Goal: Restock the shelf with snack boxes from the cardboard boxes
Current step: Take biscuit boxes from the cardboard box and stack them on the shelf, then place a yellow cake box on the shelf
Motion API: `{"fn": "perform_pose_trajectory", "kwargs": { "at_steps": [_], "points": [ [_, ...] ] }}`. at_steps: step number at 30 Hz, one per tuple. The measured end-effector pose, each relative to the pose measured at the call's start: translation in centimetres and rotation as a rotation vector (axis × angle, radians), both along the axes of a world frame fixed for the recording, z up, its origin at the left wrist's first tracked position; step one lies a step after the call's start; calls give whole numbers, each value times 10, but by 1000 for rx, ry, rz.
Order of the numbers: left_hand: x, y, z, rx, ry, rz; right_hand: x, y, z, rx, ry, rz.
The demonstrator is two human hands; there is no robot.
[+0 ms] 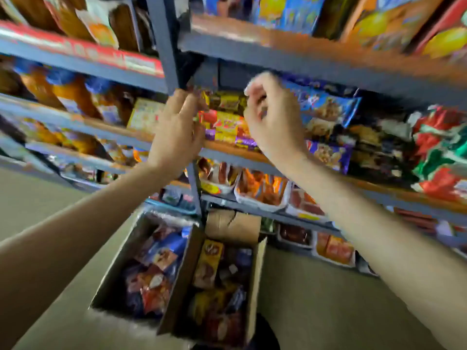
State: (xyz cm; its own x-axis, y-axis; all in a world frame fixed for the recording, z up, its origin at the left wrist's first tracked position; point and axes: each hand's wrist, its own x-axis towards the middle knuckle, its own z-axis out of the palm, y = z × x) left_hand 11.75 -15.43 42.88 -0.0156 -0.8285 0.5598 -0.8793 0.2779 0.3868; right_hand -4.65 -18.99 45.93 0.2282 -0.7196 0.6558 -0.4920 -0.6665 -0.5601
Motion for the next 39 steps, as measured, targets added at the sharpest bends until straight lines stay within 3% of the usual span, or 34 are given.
{"fn": "perform_pose_trajectory", "kwargs": {
  "at_steps": [2,6,9,12,15,21,26,30,35,39],
  "points": [
    [24,10,-86,228,-71,55,-2,14,-96,330,199,-32],
    [35,44,-241,563,-11,254,-23,40,-280,837,624,-47],
    [15,101,-359,890,-51,171,-39,77,-408,1129,800,-13],
    [-3,157,-476,1107,-158,38,-39,112,-520,1259,927,68],
    [-14,193,-561,1339,-153,123,-25,140,-610,1307,1028,193],
    [-26,200,-660,1591,24,275,1,157,-710,1184,1089,353],
    [-33,196,-697,1611,138,324,10,160,-752,1180,1181,517],
    [-28,180,-674,1497,50,210,5,158,-742,1138,1195,526],
    [-12,123,-564,1379,23,-25,-6,130,-646,1142,975,447],
    [-12,70,-421,1374,46,-140,-19,103,-507,1218,728,358]
  ]
}}
